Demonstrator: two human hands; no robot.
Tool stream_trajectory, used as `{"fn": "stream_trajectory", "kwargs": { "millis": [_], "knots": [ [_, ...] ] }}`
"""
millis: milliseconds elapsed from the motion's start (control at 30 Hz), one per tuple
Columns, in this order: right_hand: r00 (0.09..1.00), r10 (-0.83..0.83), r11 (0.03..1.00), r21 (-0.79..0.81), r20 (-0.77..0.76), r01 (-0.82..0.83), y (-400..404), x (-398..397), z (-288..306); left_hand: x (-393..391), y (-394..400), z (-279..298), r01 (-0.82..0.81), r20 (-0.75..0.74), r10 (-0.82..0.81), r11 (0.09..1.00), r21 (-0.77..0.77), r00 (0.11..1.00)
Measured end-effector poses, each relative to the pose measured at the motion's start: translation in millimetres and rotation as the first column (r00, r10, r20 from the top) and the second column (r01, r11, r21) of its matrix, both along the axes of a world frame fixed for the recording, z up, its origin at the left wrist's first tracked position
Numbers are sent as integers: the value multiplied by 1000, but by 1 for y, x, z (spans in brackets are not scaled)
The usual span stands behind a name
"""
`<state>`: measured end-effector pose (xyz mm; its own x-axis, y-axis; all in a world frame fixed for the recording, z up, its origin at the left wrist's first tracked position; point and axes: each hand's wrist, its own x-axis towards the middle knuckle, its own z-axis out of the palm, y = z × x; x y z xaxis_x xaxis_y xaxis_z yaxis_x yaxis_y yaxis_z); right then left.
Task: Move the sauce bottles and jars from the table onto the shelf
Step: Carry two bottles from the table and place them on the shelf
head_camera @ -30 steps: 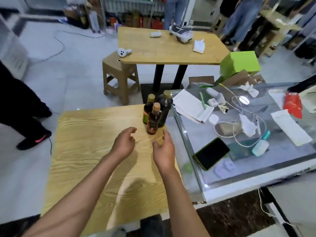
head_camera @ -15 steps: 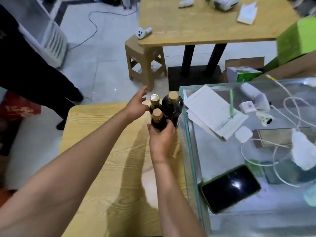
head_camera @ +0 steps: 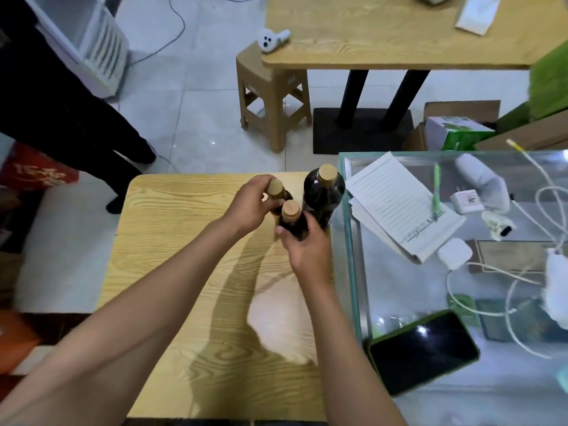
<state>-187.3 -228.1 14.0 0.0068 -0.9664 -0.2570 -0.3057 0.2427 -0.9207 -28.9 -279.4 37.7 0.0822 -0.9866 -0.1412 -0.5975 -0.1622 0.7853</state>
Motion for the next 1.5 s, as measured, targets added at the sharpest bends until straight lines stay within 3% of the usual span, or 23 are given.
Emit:
{"fn": "stream_trajectory", "kwargs": {
  "millis": [133,333,500,700,900,1000,1100,1233,1500],
  "knots": [
    [997,40,999,19,60,-41,9,-1,1,19,28,0,-18,-2,18,1000,3,1000],
    [972,-138,984,135,189,114,59,9,16,48,82,21,-35,-43,38,997,70,998],
    [935,-213,972,159,284,173,102,18,42,63,131,50,-126,-143,122,992,-18,982],
    [864,-335,940,64,375,337,173,27,96,67,193,92,-74,-215,47,990,-118,975],
    [758,-510,829,-1,406,559,257,26,135,45,256,138,-64,-288,-11,966,-252,957],
    [687,-566,770,-7,456,639,298,18,146,23,283,154,29,-345,-134,956,-293,929],
    [576,-602,694,5,553,720,337,6,163,-5,305,165,127,-382,-238,948,-292,893],
    [364,-611,569,70,703,820,393,-27,186,-58,343,181,256,-437,-368,921,-294,821],
    [309,-657,361,-73,688,930,524,-109,218,-178,439,222,523,-369,-634,772,-362,679]
  ]
}}
